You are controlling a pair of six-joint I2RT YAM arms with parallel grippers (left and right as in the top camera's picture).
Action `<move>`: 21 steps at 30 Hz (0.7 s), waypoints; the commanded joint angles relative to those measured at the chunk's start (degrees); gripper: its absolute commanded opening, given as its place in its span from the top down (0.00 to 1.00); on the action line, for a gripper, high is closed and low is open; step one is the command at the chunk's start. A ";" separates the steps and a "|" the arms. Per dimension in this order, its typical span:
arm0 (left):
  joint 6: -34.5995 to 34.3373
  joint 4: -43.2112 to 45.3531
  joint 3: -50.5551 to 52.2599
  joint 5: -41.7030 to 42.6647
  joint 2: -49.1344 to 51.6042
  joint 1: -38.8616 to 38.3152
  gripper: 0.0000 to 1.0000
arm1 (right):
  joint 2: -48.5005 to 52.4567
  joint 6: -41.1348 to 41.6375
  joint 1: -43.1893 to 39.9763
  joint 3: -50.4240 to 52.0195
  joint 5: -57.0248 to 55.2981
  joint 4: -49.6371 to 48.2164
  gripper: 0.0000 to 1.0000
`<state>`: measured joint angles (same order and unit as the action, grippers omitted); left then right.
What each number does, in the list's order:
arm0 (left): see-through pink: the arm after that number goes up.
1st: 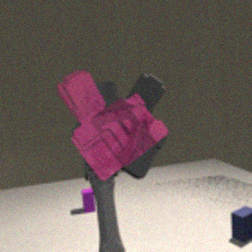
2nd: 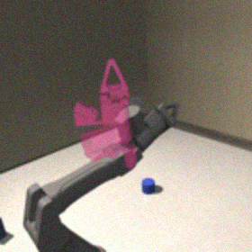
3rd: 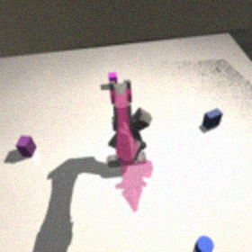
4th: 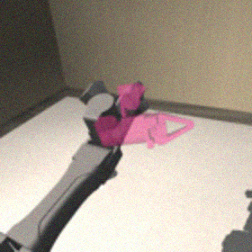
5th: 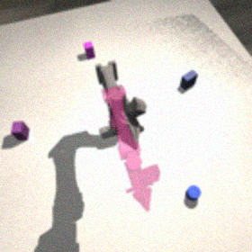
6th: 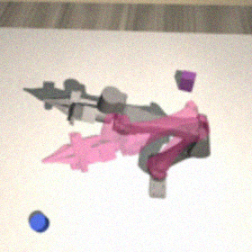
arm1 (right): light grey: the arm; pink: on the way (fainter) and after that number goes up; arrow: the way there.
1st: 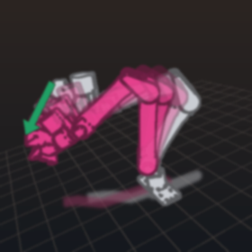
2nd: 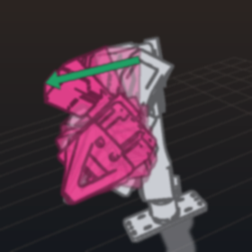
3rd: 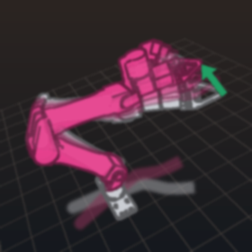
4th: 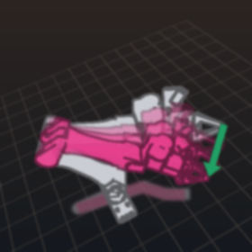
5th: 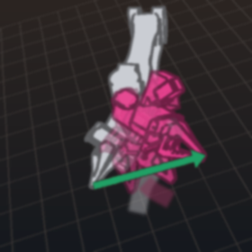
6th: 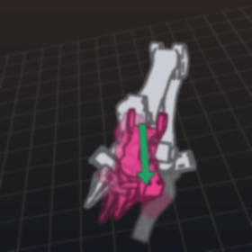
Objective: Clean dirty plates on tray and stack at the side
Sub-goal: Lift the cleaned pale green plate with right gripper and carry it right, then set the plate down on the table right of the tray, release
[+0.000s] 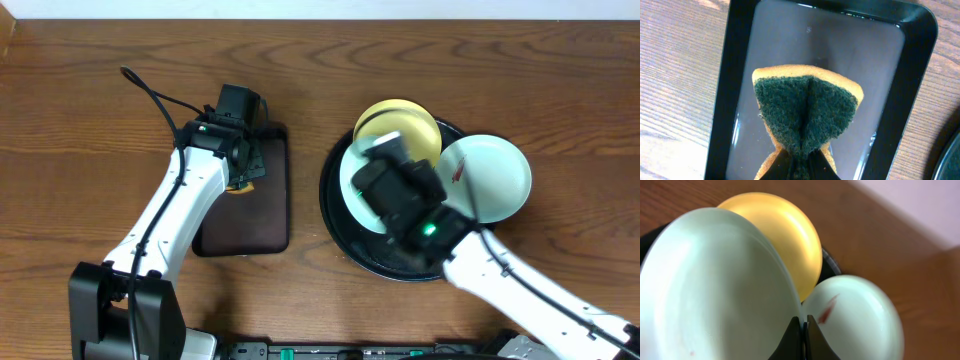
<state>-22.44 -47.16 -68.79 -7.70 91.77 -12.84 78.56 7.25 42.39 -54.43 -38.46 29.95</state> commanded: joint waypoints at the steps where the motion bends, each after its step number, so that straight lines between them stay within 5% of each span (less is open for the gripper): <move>1: 0.37 -0.15 0.35 -0.92 0.13 0.28 0.92 | -4.57 7.32 -9.75 -1.05 17.81 -0.20 0.99; 7: 0.35 -0.15 0.35 -0.92 0.13 0.28 0.92 | -11.69 7.65 -35.74 -1.05 32.28 -2.71 0.99; 15: 0.35 -0.15 0.35 -0.90 0.13 0.28 0.92 | -9.03 9.90 -70.12 -1.01 33.40 -4.50 0.99; 21: 0.35 -0.17 0.35 -0.90 0.13 0.28 0.92 | 2.80 11.61 -78.97 -1.01 33.40 -8.15 0.99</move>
<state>-22.44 -47.13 -68.79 -7.70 91.77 -12.84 75.55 17.06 -34.13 -54.68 -6.74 23.97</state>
